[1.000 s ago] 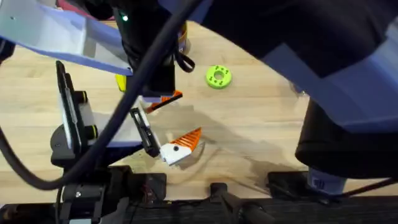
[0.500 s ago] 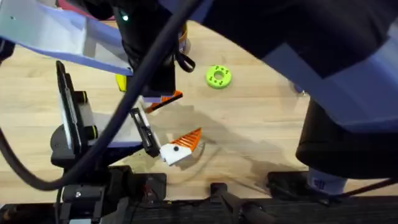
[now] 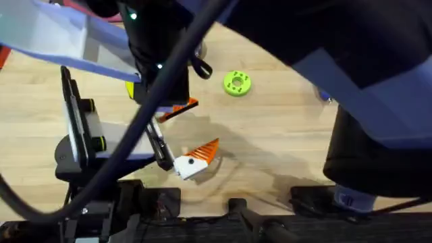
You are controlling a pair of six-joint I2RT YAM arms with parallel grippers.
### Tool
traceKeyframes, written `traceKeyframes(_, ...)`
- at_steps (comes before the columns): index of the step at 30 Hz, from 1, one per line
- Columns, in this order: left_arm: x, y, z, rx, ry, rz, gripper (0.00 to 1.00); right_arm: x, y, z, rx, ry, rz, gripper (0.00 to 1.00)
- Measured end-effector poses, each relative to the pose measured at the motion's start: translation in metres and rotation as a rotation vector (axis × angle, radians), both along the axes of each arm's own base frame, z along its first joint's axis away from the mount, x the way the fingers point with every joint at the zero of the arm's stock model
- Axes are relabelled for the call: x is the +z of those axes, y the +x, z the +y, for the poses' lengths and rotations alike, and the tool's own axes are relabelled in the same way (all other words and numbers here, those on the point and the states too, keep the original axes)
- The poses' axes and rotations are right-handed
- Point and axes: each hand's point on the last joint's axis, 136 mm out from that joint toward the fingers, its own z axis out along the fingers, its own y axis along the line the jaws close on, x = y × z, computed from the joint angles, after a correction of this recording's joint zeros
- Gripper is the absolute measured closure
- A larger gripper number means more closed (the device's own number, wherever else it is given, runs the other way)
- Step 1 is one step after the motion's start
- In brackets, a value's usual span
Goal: Pick up the gripper from the table and insert it into the empty holder that is missing its gripper. Then pick up a screw, insert it into the mounting hole, and use the screwdriver to tighten it. Finally, clean up the table by picking up the vegetable and placing it into the bucket.
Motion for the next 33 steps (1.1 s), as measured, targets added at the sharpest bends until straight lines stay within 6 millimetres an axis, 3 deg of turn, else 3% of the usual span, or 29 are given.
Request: traceKeyframes(33,0.0,0.0,0.0,0.0,0.0,0.0,0.015,-0.0009,-0.004,-0.0016,0.007,-0.013,0.006,0.996)
